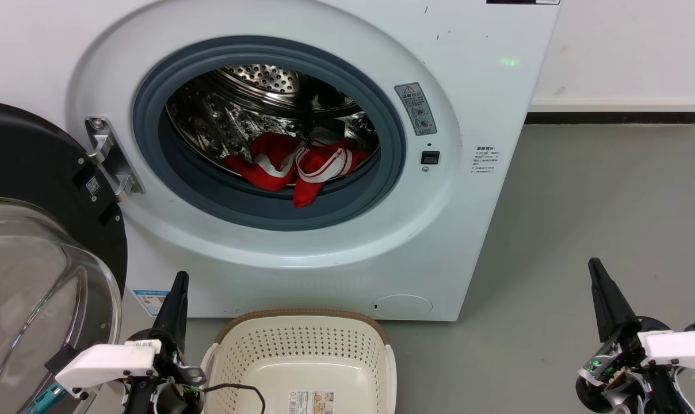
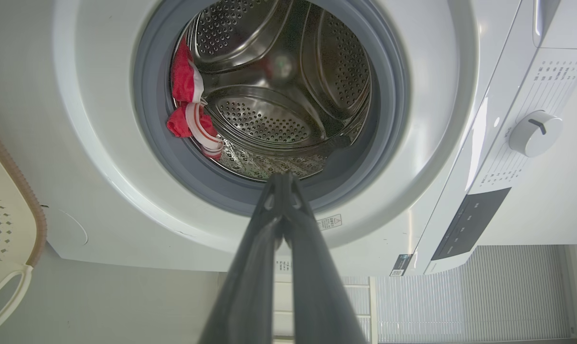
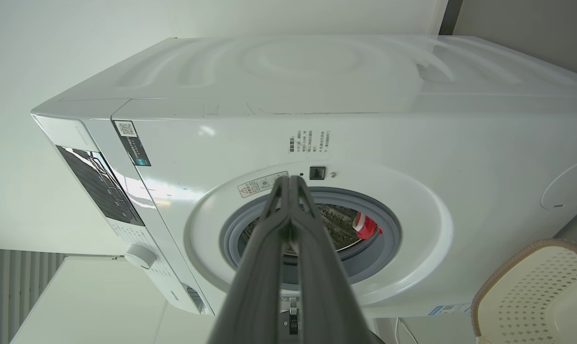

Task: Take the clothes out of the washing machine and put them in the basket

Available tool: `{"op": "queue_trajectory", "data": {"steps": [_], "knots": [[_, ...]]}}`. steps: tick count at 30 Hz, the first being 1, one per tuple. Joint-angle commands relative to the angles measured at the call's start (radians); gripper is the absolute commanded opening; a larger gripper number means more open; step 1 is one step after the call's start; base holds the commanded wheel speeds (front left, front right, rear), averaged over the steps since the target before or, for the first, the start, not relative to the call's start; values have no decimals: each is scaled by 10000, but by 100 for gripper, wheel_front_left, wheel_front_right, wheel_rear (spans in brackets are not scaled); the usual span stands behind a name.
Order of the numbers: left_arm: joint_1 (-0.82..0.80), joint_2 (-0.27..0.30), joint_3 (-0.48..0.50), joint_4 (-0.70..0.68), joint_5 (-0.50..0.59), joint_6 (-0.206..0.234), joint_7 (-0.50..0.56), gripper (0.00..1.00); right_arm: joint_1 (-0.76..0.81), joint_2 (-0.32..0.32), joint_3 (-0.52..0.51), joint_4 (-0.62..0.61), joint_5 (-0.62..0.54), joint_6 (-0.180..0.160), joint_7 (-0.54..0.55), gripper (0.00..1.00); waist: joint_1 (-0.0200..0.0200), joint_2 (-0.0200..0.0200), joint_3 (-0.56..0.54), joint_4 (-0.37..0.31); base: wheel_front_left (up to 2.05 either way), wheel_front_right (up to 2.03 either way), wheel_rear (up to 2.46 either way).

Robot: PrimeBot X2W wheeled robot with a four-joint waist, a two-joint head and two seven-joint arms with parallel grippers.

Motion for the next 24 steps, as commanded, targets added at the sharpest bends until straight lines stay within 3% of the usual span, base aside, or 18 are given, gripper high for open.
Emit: {"op": "queue_trajectory", "data": {"steps": [1, 24], "knots": [[-57, -7, 28, -5, -19, -18, 15, 0, -124, 30, 7, 10, -48, -4, 3, 0, 0, 0, 0, 0, 0, 0, 0], [-58, -7, 28, -5, -19, -18, 14, 0, -124, 30, 9, 10, -48, -4, 3, 0, 0, 0, 0, 0, 0, 0, 0]]}}
